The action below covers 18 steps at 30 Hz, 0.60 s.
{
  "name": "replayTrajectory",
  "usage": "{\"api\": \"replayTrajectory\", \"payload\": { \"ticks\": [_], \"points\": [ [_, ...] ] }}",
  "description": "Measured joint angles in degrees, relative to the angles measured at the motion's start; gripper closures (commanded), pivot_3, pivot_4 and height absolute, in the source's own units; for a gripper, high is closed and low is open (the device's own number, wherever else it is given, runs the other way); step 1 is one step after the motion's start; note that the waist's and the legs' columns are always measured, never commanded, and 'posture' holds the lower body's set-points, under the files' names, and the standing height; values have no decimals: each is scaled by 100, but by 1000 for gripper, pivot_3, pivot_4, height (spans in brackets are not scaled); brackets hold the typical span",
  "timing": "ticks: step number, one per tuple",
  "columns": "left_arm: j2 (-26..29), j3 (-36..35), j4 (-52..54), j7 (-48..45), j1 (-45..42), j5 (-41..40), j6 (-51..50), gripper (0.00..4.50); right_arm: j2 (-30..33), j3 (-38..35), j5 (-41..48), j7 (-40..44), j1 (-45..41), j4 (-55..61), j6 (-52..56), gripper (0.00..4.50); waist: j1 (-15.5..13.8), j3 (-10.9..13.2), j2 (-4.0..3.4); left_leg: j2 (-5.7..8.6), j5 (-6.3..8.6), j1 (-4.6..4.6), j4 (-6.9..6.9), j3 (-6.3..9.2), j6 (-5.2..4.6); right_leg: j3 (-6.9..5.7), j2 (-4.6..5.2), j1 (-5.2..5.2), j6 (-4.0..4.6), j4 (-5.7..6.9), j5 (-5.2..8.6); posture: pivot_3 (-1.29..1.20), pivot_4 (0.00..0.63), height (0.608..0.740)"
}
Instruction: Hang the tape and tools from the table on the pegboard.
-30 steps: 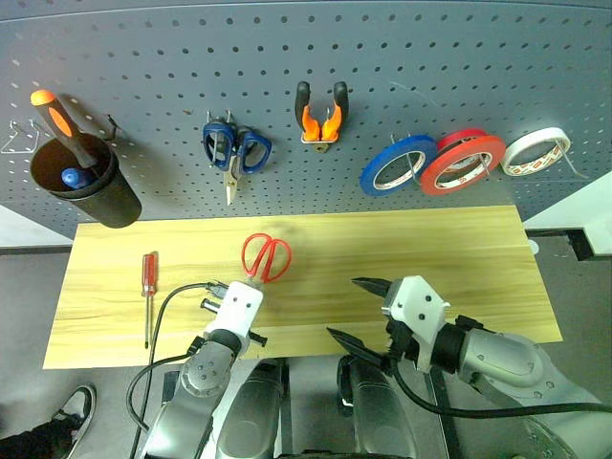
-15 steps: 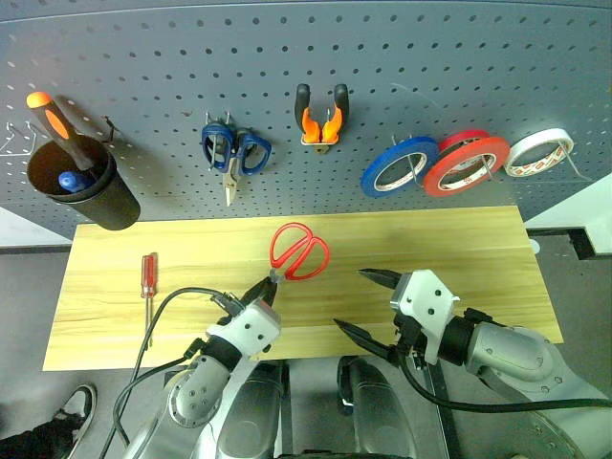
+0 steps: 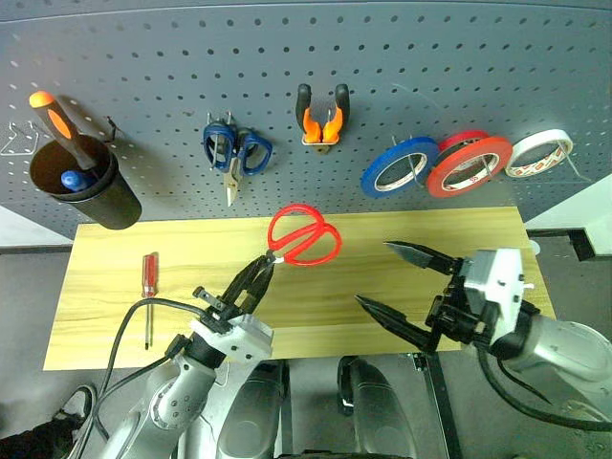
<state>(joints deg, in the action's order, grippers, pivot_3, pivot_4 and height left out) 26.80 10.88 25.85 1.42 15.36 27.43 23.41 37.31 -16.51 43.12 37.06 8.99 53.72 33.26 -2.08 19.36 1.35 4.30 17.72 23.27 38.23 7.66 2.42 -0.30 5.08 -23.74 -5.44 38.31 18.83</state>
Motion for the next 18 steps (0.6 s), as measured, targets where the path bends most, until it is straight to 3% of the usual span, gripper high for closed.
{"api": "replayTrajectory", "payload": {
  "ticks": [10,18],
  "points": [
    [-247,-420,19,90,-290,70,694,4255,223,-17,-44,126,-22,-241,-216,0,-12,-51,6,0,-2,-7,14,-1,2,0,-1,5,1,20,-1,49,278,725],
    [-506,-1263,230,192,-216,278,552,4255,325,215,-372,425,-309,-806,-493,0,-32,-94,-2,1,-2,-41,14,-6,3,0,-3,34,1,25,-1,83,264,725]
  ]
}}
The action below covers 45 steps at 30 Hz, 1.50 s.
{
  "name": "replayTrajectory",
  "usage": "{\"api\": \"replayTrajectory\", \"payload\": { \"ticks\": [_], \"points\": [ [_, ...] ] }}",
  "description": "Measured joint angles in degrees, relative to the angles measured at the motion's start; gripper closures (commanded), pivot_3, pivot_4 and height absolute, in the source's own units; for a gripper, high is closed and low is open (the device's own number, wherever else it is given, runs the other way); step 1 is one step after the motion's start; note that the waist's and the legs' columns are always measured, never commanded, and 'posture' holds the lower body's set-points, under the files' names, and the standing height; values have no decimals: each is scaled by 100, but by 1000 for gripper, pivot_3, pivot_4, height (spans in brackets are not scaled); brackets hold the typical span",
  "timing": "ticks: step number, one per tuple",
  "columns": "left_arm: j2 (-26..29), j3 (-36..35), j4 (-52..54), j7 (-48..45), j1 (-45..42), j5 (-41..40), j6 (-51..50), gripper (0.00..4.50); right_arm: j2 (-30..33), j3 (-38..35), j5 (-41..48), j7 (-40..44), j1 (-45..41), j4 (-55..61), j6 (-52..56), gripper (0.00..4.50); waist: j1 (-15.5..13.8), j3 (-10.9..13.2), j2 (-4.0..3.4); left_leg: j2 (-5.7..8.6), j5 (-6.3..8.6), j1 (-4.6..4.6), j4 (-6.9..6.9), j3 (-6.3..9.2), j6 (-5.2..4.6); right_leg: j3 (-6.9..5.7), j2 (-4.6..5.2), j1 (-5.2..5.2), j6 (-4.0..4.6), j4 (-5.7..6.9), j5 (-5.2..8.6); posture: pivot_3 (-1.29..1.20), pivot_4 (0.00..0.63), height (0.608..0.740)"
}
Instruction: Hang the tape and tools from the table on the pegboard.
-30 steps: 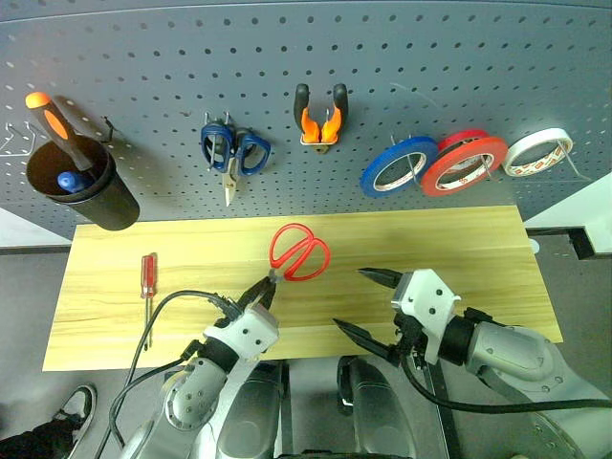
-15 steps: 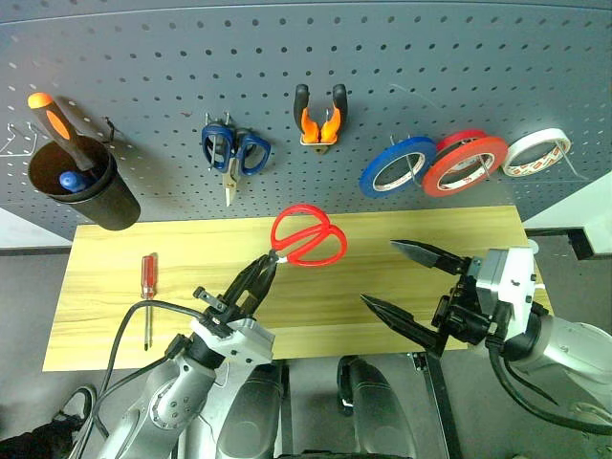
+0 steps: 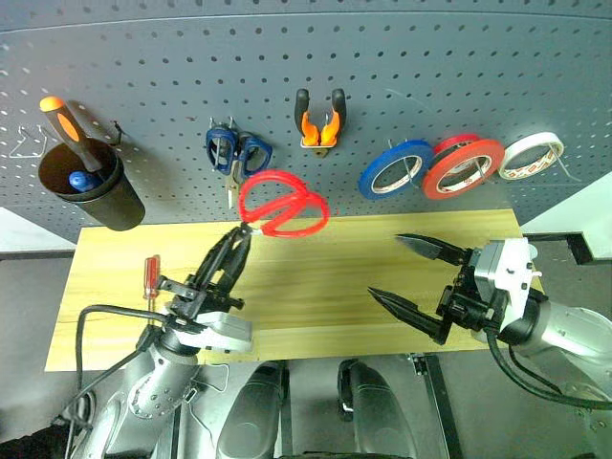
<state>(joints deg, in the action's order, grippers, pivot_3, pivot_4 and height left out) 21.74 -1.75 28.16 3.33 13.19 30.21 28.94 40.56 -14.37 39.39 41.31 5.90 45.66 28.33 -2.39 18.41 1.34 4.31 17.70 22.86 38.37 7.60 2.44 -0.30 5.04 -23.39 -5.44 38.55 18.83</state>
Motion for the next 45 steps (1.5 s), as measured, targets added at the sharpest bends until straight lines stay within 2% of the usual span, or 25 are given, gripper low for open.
{"api": "replayTrajectory", "payload": {
  "ticks": [9,19,23,33,38,45],
  "points": [
    [-459,-226,127,33,161,57,-430,4255,88,226,-189,203,-332,-281,-110,0,-3,-7,1,0,-1,-19,0,-2,1,2,0,15,0,5,0,78,262,725],
    [-485,-495,87,63,1,121,-601,4255,103,272,-268,298,-428,-431,-113,0,0,-57,6,0,-1,-29,0,-9,2,5,0,19,0,12,0,77,256,725],
    [-488,-638,-238,122,-92,117,-705,4255,104,273,-286,315,-438,-438,-113,0,-5,-87,13,0,-3,-35,4,-9,5,5,0,23,0,21,0,75,253,725],
    [-460,-658,-584,325,-273,164,-707,4255,90,120,278,371,-498,-317,-134,0,-4,-91,11,0,-1,-35,66,-6,3,8,-2,32,4,67,-4,73,251,725],
    [-427,-658,-718,379,-454,176,-700,4255,-43,-116,884,222,-699,-183,-143,0,-2,-96,11,0,-2,-35,68,-5,4,9,-2,33,4,68,-7,71,245,725],
    [-396,-637,-824,467,-554,180,-688,4255,-38,-149,921,178,-668,-169,-146,0,-4,-130,11,0,-2,-35,68,-6,3,9,-2,32,4,67,-7,72,244,725]
  ]
}}
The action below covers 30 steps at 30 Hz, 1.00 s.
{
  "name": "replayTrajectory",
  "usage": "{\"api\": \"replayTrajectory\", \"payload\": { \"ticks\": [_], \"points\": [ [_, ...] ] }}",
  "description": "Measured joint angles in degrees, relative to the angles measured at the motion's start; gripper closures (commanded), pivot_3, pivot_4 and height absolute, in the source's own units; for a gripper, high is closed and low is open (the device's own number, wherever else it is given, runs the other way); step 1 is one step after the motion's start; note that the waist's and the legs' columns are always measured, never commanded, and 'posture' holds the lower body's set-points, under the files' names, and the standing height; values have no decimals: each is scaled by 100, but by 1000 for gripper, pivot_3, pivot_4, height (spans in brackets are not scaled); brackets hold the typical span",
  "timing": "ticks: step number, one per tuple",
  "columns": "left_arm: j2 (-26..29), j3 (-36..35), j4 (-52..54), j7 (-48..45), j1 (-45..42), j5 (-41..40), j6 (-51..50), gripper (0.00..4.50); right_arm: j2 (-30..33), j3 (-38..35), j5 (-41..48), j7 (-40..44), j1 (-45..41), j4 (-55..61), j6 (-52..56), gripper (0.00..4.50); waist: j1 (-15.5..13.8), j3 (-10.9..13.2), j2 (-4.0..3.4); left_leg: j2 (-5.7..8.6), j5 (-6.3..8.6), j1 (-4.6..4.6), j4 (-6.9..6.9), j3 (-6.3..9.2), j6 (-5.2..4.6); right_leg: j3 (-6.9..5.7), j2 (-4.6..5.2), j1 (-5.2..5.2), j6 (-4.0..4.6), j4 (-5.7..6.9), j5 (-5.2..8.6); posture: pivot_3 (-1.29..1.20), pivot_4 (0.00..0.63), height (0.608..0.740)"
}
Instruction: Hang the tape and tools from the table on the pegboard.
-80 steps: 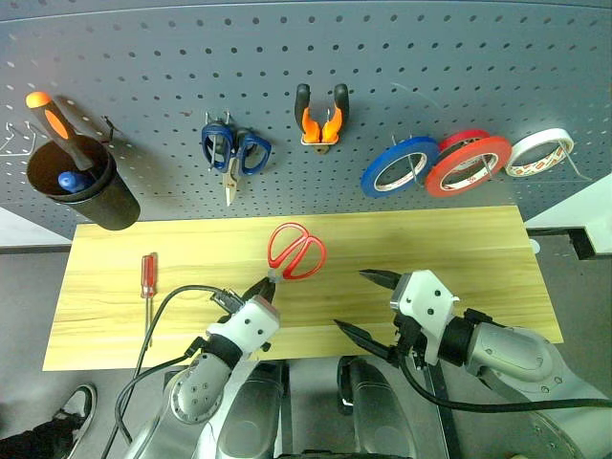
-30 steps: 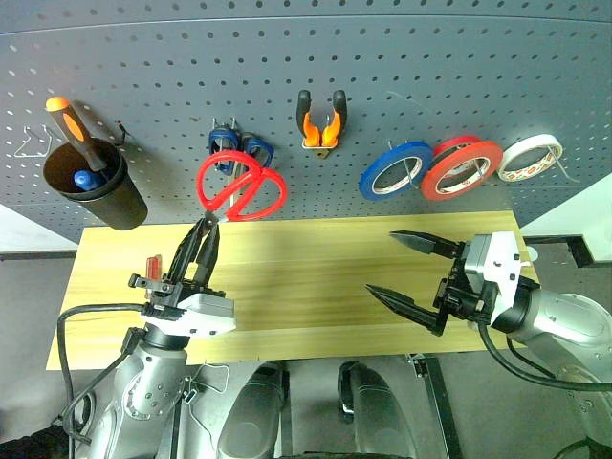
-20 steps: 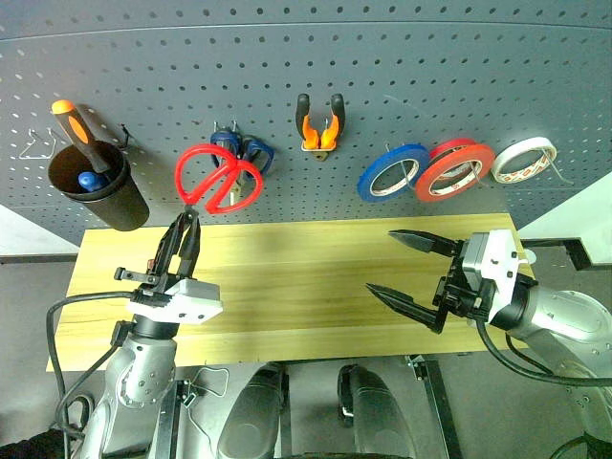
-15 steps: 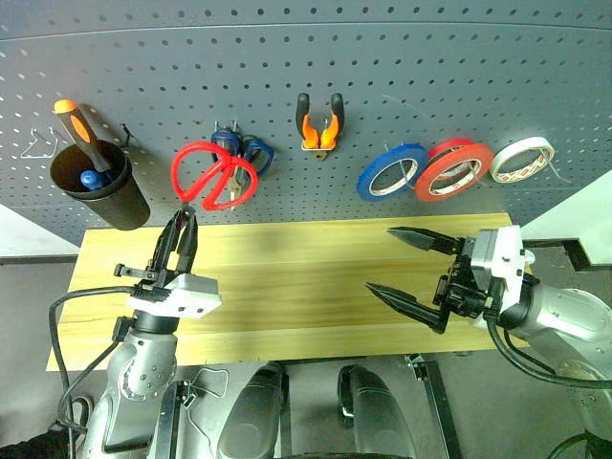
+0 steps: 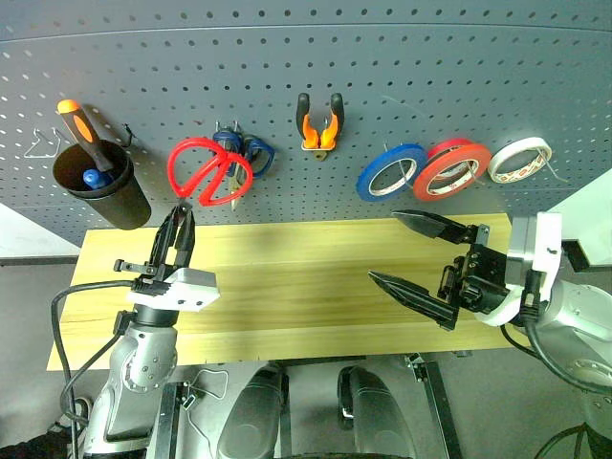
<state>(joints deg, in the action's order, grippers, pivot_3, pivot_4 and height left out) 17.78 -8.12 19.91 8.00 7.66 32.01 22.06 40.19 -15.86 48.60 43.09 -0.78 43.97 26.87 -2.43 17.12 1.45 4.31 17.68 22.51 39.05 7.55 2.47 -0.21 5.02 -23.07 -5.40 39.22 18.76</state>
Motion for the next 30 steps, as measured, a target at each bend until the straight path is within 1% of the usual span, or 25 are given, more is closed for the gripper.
{"api": "replayTrajectory", "payload": {
  "ticks": [7,15,30],
  "points": [
    [-15,103,-194,42,-73,4,-4,4255,0,16,-5,-11,8,0,0,0,2,-39,1,0,0,0,0,0,0,0,0,0,0,0,0,66,243,725],
    [-94,476,-194,-14,-34,6,-3,4255,0,105,-23,-82,64,17,0,0,7,-44,1,0,0,0,0,0,0,2,0,0,0,0,0,63,246,725],
    [104,469,-468,60,-202,7,-2,4255,20,111,-116,-122,114,66,1,0,6,-45,1,0,0,-1,0,1,0,3,0,0,0,0,0,55,253,725]
  ]
}}
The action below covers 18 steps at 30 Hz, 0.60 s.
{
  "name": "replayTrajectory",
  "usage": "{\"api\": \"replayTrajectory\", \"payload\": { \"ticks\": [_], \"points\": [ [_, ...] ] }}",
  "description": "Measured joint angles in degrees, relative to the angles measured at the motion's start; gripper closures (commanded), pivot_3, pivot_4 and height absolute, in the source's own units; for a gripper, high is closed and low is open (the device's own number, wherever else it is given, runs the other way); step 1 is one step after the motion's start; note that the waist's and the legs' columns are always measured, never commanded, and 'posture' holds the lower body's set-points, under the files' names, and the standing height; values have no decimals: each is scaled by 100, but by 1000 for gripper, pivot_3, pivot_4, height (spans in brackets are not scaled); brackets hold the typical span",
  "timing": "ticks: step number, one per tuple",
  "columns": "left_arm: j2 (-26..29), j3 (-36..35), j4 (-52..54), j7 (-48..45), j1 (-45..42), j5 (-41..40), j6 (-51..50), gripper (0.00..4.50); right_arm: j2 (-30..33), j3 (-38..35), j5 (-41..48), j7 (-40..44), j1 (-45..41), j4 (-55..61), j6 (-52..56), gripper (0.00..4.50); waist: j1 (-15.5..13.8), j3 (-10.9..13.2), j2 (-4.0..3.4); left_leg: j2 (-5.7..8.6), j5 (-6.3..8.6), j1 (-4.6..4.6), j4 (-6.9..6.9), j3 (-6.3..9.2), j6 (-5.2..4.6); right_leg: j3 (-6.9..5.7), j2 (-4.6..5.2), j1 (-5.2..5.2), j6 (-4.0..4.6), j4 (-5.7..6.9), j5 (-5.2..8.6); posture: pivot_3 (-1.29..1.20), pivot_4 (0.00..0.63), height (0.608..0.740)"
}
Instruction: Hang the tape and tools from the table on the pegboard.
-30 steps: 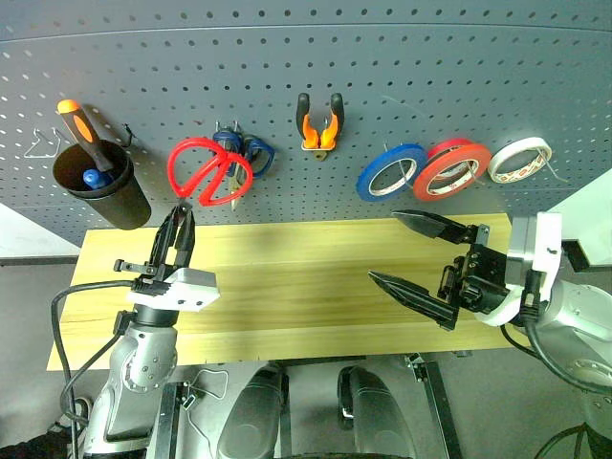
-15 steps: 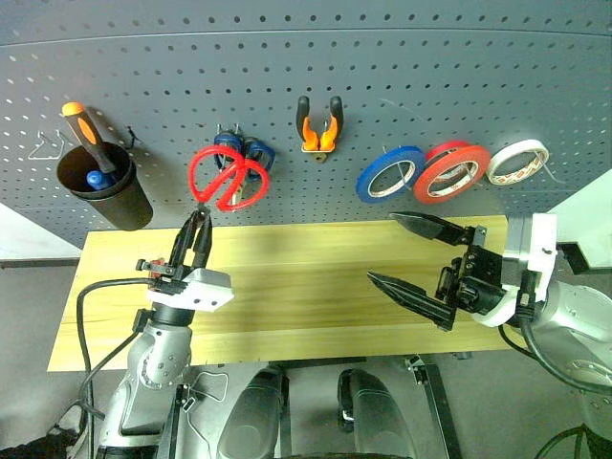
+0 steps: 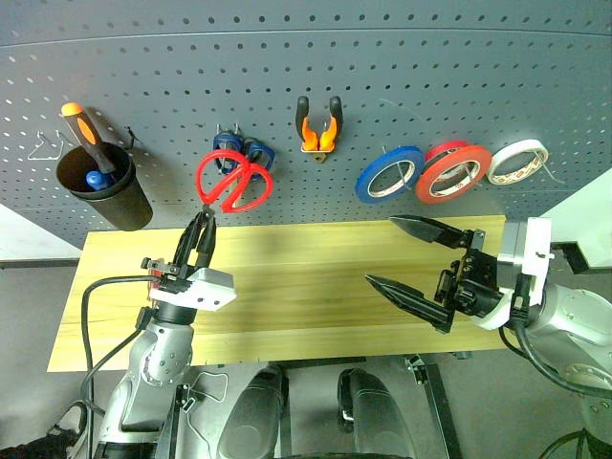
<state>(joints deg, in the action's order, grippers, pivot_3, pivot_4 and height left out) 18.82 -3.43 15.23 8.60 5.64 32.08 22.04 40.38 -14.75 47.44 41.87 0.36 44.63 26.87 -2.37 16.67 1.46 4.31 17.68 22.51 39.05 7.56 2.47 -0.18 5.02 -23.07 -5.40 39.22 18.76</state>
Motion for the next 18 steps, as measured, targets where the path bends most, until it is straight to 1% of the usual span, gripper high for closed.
{"api": "replayTrajectory", "payload": {
  "ticks": [8,14,18],
  "points": [
    [29,97,-497,137,-566,50,38,4255,44,31,8,-68,-27,20,29,0,3,0,0,0,0,0,0,0,-1,0,0,0,0,-1,0,38,255,725],
    [28,255,-1222,404,-1043,122,167,4255,109,24,70,-149,-9,92,35,0,11,0,0,0,0,0,0,0,0,0,0,-1,0,0,0,31,259,725],
    [41,261,-1653,533,-1133,122,179,4255,127,22,114,-218,-5,176,35,0,11,0,0,0,0,0,0,0,0,0,0,-1,0,0,0,25,258,725]
  ]
}}
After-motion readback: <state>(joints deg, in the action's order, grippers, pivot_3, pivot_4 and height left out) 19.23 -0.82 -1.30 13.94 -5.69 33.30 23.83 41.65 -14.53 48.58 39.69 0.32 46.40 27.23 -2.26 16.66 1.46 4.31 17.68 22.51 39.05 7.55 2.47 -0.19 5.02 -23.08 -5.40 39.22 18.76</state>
